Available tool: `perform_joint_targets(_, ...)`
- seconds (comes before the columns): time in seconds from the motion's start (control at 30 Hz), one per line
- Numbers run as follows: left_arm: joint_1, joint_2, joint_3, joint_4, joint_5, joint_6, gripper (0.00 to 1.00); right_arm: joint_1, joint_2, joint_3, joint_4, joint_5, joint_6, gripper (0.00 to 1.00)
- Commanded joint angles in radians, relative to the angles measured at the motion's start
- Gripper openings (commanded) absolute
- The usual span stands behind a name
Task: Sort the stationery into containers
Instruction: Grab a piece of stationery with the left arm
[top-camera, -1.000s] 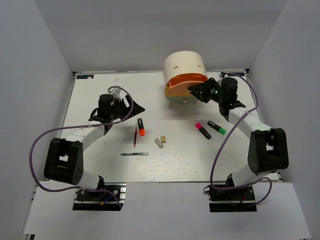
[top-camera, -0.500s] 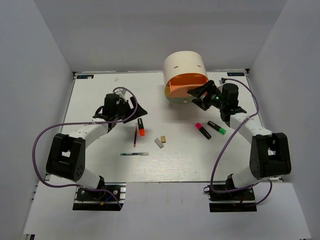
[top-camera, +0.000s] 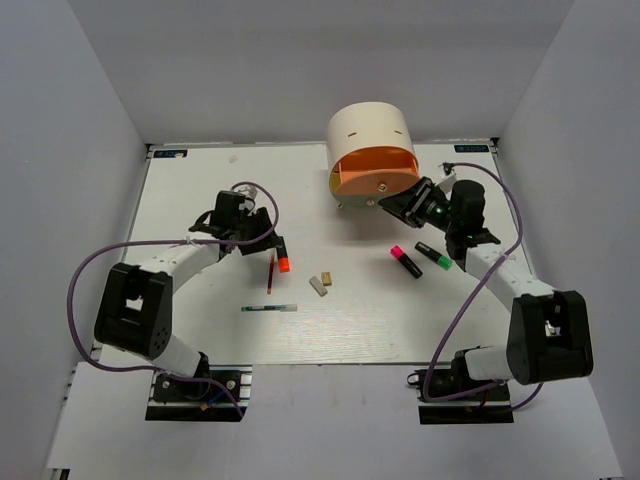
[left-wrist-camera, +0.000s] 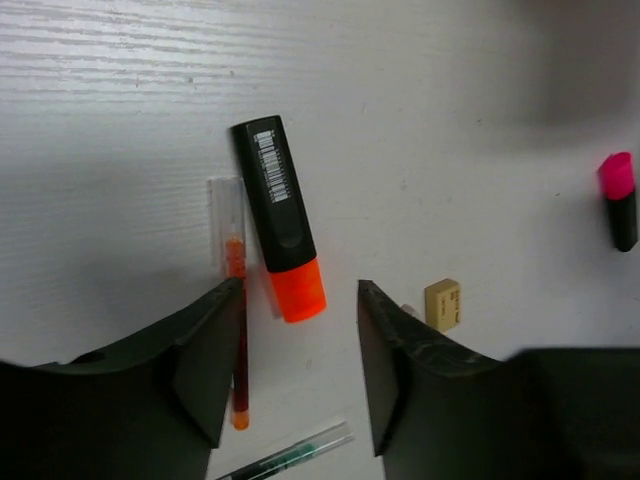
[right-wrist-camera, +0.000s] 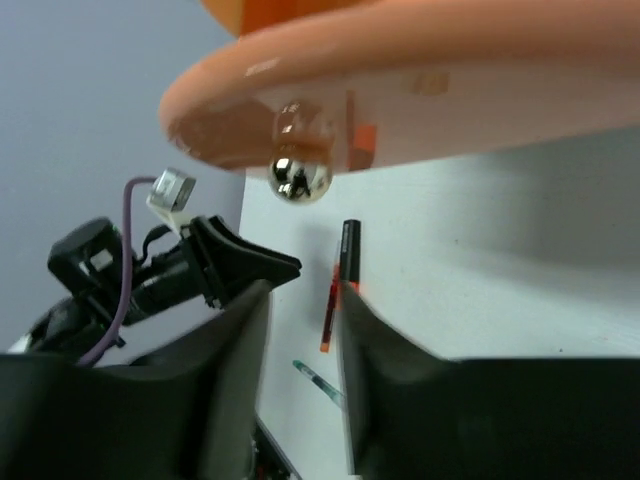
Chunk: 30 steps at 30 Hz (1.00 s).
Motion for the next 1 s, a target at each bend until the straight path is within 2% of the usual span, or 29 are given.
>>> perform_joint_targets(0.0, -0.018, 0.034, 0.067, -0.045, -0.039, 0.032, 0.58, -0.003, -0.075, -0.036, 0.035, -0.042, -0.133, 0.34)
perform_joint_targets(0.03, -0.03, 0.048, 0.08, -0.045, -0.039, 0.032, 0.56, -0.003, -0.08, -0.036, 0.034, -0.041, -0.134, 0.34)
perform_joint_targets(0.07, -0.03, 0.064, 0.112, -0.045, -0.048, 0.032, 0.54, -0.003, -0.091, -0.044, 0.013, -0.045, -0.182, 0.27)
perform_joint_targets(0.13, -0.05, 0.104, 0.153, -0.087, -0.062, 0.023, 0.49, -0.002, -0.111, -0.047, -0.005, -0.05, -0.21, 0.22)
perform_joint_targets(0.23, -0.063, 0.192, 0.244, -0.176, -0.102, 0.023, 0.45, 0.0, -0.134, -0.049, -0.034, -0.053, -0.316, 0.22)
perform_joint_targets(0.3, -0.084, 0.241, 0.292, -0.238, -0.137, 0.023, 0.45, -0.002, -0.146, -0.049, -0.051, -0.053, -0.354, 0.3)
perform_joint_targets(0.33, -0.084, 0.25, 0.302, -0.255, -0.153, 0.013, 0.45, -0.003, -0.147, -0.049, -0.067, -0.056, -0.43, 0.33)
perform_joint_targets(0.47, -0.115, 0.273, 0.325, -0.292, -0.205, -0.005, 0.51, -0.005, -0.164, -0.041, -0.13, -0.028, -0.591, 0.56)
perform_joint_targets(0.53, -0.115, 0.282, 0.325, -0.302, -0.219, -0.005, 0.51, -0.008, -0.174, -0.042, -0.15, -0.011, -0.699, 0.61)
perform_joint_targets(0.6, -0.124, 0.293, 0.335, -0.302, -0.228, -0.014, 0.51, -0.012, -0.178, -0.036, -0.182, 0.005, -0.741, 0.64)
perform_joint_targets(0.63, -0.133, 0.308, 0.348, -0.302, -0.228, -0.014, 0.51, -0.014, -0.172, -0.032, -0.192, 0.007, -0.793, 0.64)
perform_joint_targets(0.87, -0.164, 0.408, 0.41, -0.374, -0.297, -0.036, 0.51, -0.015, -0.187, -0.021, -0.226, 0.048, -0.851, 0.63)
perform_joint_targets(0.9, -0.164, 0.417, 0.425, -0.383, -0.308, -0.045, 0.51, -0.015, -0.192, -0.016, -0.232, 0.062, -0.864, 0.66)
perform_joint_targets(0.93, -0.173, 0.426, 0.437, -0.383, -0.318, -0.045, 0.51, -0.018, -0.193, -0.022, -0.237, 0.085, -0.873, 0.79)
perform_joint_targets(0.97, -0.173, 0.436, 0.437, -0.398, -0.34, -0.045, 0.51, -0.018, -0.195, -0.021, -0.239, 0.099, -0.87, 0.87)
